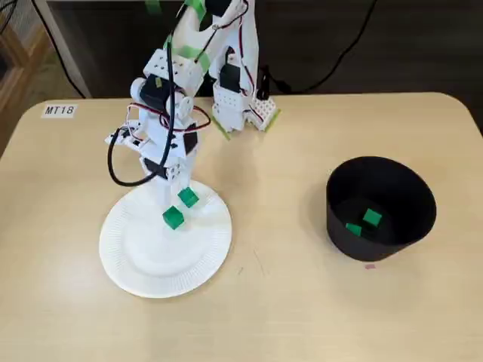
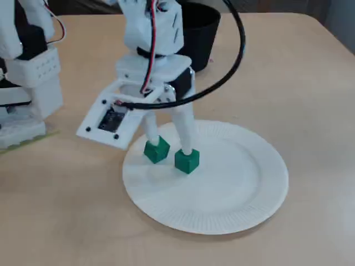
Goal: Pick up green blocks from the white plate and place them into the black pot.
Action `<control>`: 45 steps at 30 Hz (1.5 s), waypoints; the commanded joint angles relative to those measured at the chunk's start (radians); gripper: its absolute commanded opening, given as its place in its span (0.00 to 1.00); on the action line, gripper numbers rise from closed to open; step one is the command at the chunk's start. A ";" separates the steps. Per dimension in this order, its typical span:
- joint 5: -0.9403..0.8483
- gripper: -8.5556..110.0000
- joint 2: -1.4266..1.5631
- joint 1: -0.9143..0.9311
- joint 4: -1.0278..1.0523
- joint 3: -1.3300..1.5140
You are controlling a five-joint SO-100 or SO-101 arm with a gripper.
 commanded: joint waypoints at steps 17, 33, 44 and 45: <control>0.008 0.24 -0.095 -0.046 -0.150 -0.046; 0.072 0.05 0.026 -0.043 -0.215 -0.100; 0.121 0.05 0.374 -0.414 -0.255 -0.183; 0.126 0.05 0.391 -0.476 -0.242 -0.183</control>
